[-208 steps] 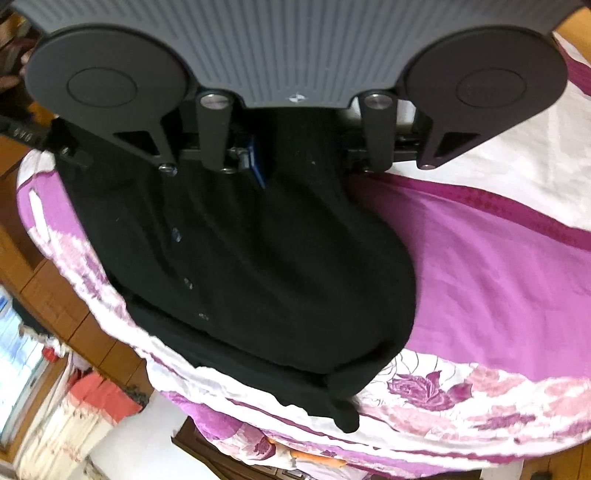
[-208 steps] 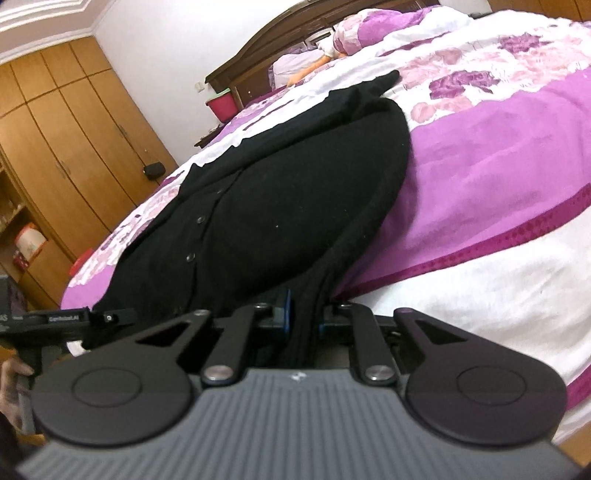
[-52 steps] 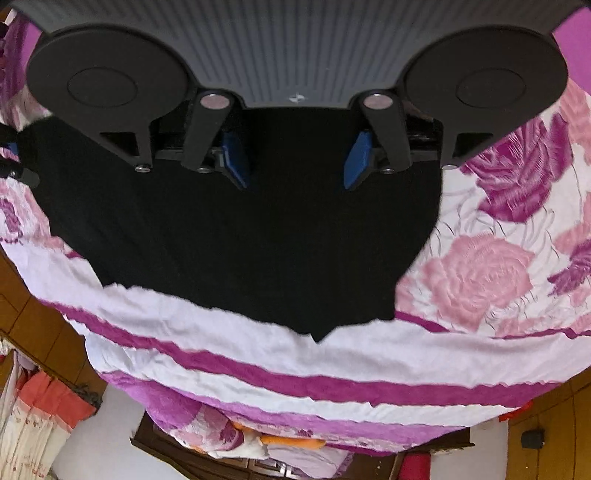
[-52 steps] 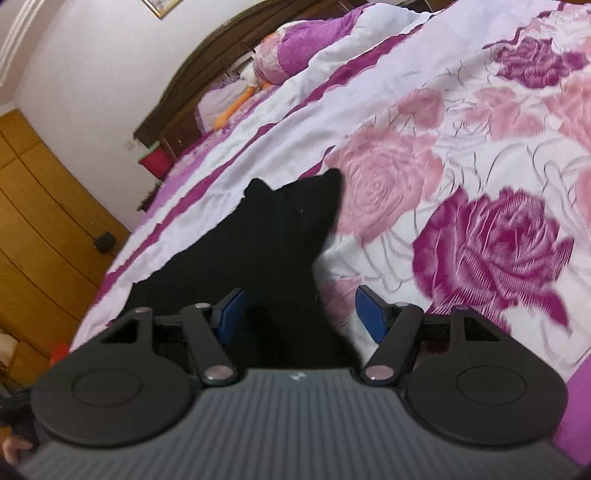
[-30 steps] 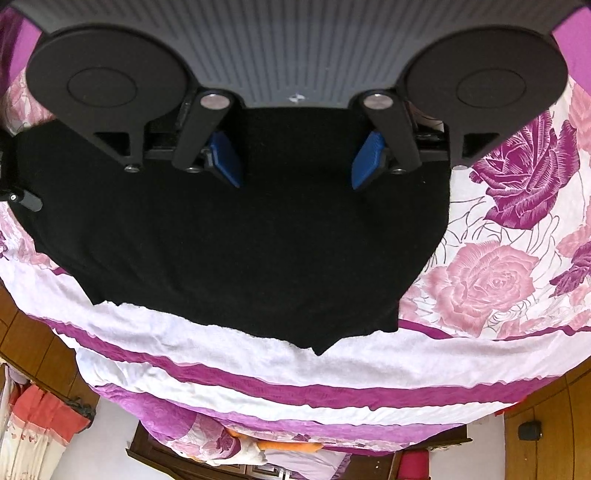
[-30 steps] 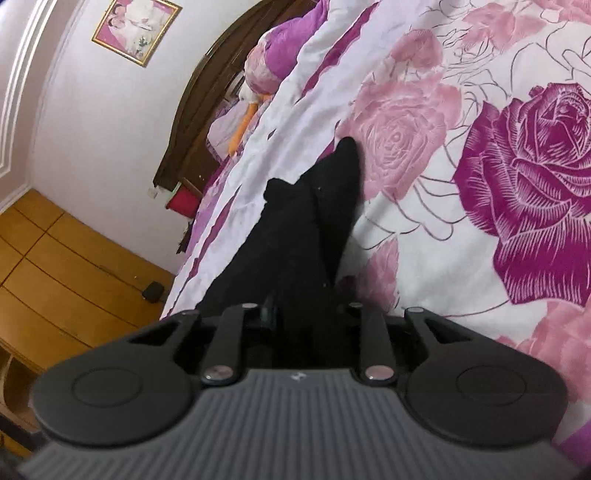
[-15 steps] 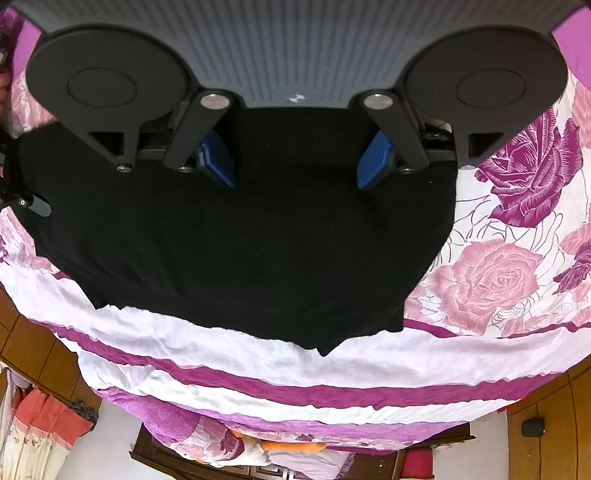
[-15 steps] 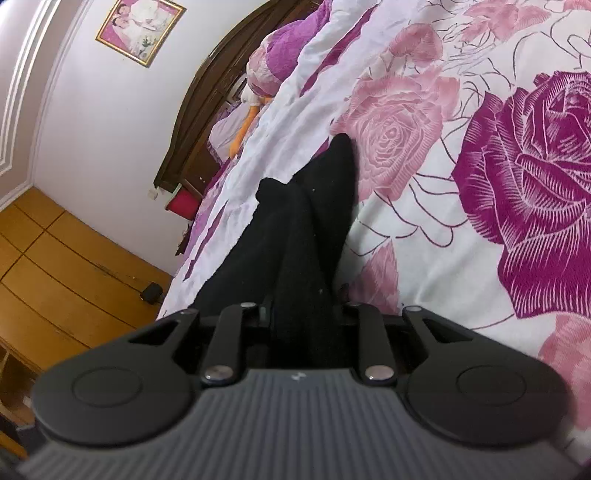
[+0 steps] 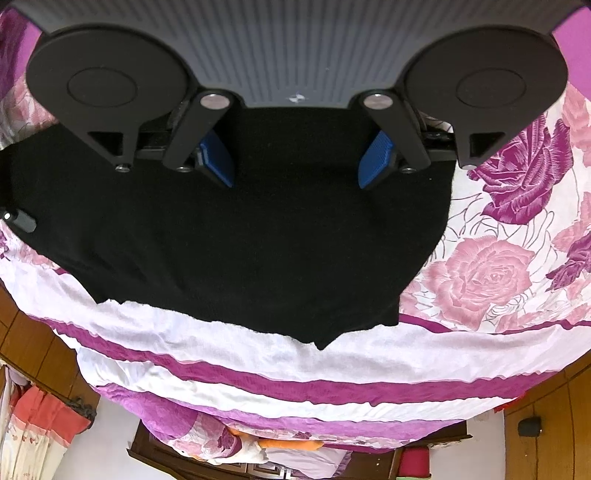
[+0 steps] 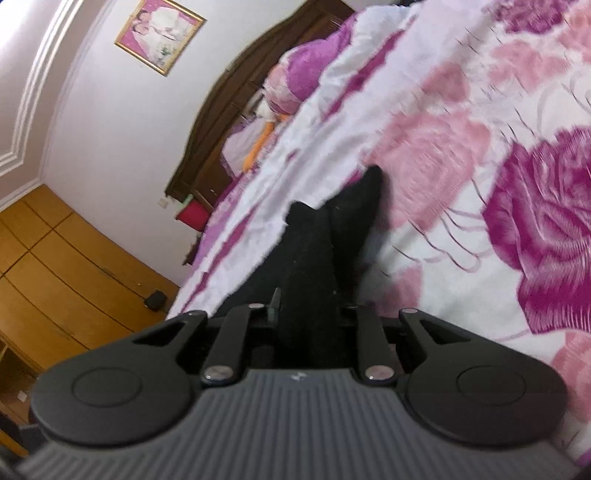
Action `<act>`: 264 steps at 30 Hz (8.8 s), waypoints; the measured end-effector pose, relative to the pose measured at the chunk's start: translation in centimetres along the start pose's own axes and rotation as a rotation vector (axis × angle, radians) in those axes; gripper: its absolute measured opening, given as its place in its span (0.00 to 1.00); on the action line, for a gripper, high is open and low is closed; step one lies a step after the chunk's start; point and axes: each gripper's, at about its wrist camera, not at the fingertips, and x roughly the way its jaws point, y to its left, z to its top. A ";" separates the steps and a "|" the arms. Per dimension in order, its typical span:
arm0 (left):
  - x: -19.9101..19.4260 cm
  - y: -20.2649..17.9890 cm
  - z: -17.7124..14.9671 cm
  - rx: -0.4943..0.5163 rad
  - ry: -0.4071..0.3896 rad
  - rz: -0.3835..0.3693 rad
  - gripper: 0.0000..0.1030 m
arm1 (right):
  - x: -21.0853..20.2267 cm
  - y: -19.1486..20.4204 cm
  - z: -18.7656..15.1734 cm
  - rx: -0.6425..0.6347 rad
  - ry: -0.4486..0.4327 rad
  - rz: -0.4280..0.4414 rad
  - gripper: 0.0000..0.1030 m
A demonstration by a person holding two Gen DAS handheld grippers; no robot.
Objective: Fold small clothes
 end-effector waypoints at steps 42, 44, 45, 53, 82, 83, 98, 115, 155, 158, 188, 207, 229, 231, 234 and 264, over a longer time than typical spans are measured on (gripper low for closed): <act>-5.3 11.5 -0.3 -0.258 -0.112 0.081 0.76 | 12.9 23.6 -12.8 -0.696 0.390 0.242 0.19; -5.2 11.8 -0.5 -0.271 -0.111 0.078 0.76 | 13.7 23.3 -14.2 -0.729 0.425 0.231 0.19; -5.2 11.9 -0.5 -0.274 -0.110 0.076 0.76 | 14.1 23.0 -14.7 -0.736 0.441 0.224 0.20; -5.4 11.7 -0.5 -0.276 -0.125 0.043 0.76 | 13.0 22.6 -15.1 -0.692 0.488 0.265 0.42; 3.3 6.4 5.7 -0.107 -0.071 -0.187 0.77 | 13.2 19.4 -6.0 -0.699 0.346 0.094 0.37; 3.7 6.7 5.8 -0.120 -0.073 -0.199 0.77 | 13.9 19.7 -5.9 -0.683 0.345 0.106 0.37; 6.2 8.4 5.4 -0.251 -0.077 -0.335 0.21 | 11.4 15.5 -4.3 -0.460 0.196 0.068 0.39; 4.6 12.6 5.2 -0.230 -0.095 -0.177 0.29 | 10.1 17.2 -10.3 -0.595 0.319 0.096 0.38; 2.8 12.9 2.7 -0.262 0.010 -0.292 0.81 | 10.6 13.7 -9.8 -0.373 0.379 0.064 0.74; 3.8 12.5 2.6 -0.244 -0.007 -0.315 0.83 | 11.9 13.3 -10.5 -0.352 0.385 0.109 0.74; -3.8 0.3 -6.0 -0.048 -0.009 -0.396 0.62 | -2.5 10.6 -7.8 -0.413 0.385 -0.002 0.44; -10.2 -0.6 -5.3 0.032 -0.200 -0.173 0.58 | -7.0 12.8 -8.9 -0.640 0.043 -0.054 0.19; -7.4 -1.9 -5.2 0.060 -0.078 -0.142 0.54 | -5.9 13.2 -10.7 -0.637 0.062 -0.082 0.22; -8.9 -1.8 -5.9 0.053 -0.075 -0.143 0.61 | -7.7 13.5 -10.7 -0.631 0.063 -0.075 0.39; -10.9 -1.8 -7.2 0.058 -0.084 -0.118 0.77 | -10.1 13.5 -11.0 -0.624 0.060 -0.070 0.67; -8.4 -3.4 -14.5 0.114 0.061 0.110 1.00 | -11.1 7.9 -18.0 -0.653 0.227 -0.256 0.72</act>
